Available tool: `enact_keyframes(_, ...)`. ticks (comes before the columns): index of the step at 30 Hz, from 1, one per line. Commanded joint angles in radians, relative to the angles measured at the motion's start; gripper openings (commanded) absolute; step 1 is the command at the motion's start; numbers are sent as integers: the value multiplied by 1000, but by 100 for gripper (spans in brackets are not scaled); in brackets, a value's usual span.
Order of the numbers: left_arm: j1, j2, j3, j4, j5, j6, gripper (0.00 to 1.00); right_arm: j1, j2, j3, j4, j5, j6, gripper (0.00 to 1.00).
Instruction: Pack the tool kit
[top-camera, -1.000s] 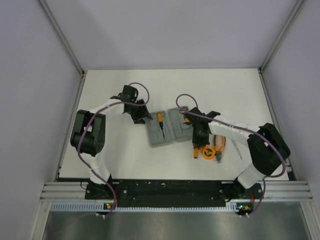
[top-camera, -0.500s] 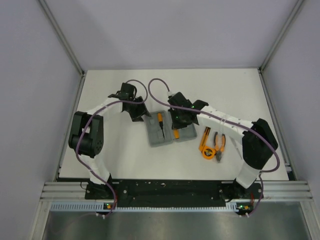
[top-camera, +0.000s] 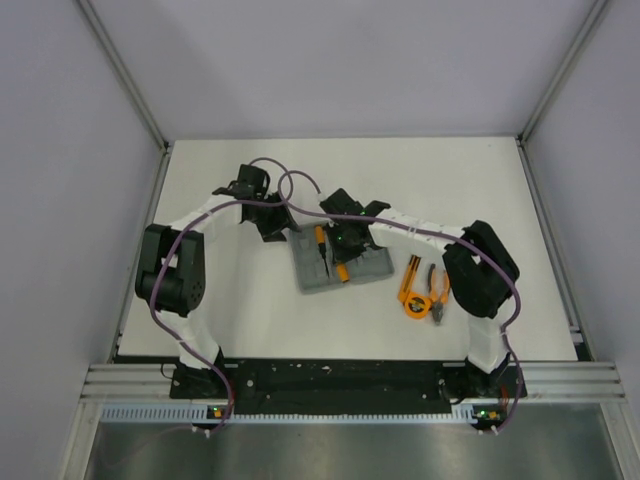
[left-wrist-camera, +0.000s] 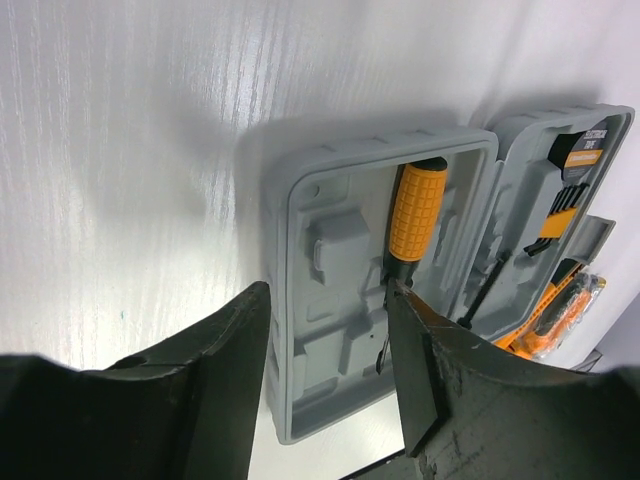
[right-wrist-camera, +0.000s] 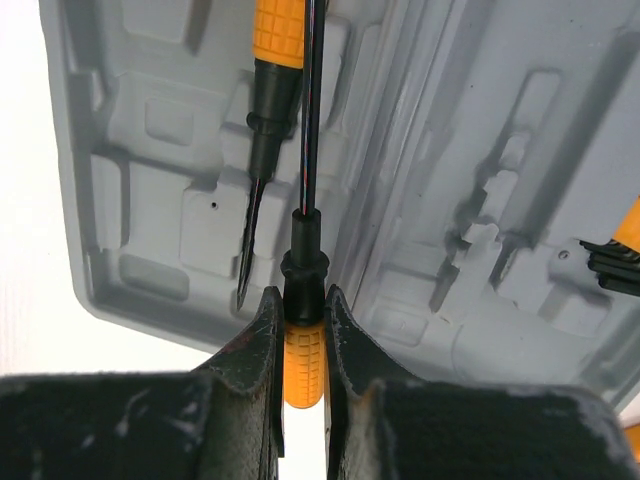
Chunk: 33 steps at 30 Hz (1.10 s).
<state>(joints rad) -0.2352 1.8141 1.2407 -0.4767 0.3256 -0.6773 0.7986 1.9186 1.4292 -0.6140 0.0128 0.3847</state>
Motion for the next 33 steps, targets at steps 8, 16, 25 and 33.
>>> enact_keyframes(8, 7, -42, 17, 21, 35, 13, 53, 10, 69, 57, 59, 13, 19, 0)
enact_keyframes(16, 7, -39, 14, 21, 38, 12, 53, 11, 54, 59, 57, 65, 120, 0)
enact_keyframes(25, 7, -36, 6, 23, 38, 13, 53, 11, 60, 86, 53, 93, 161, 0)
enact_keyframes(33, 7, -35, 6, 23, 38, 15, 53, 10, 83, 106, 36, 99, 183, 0)
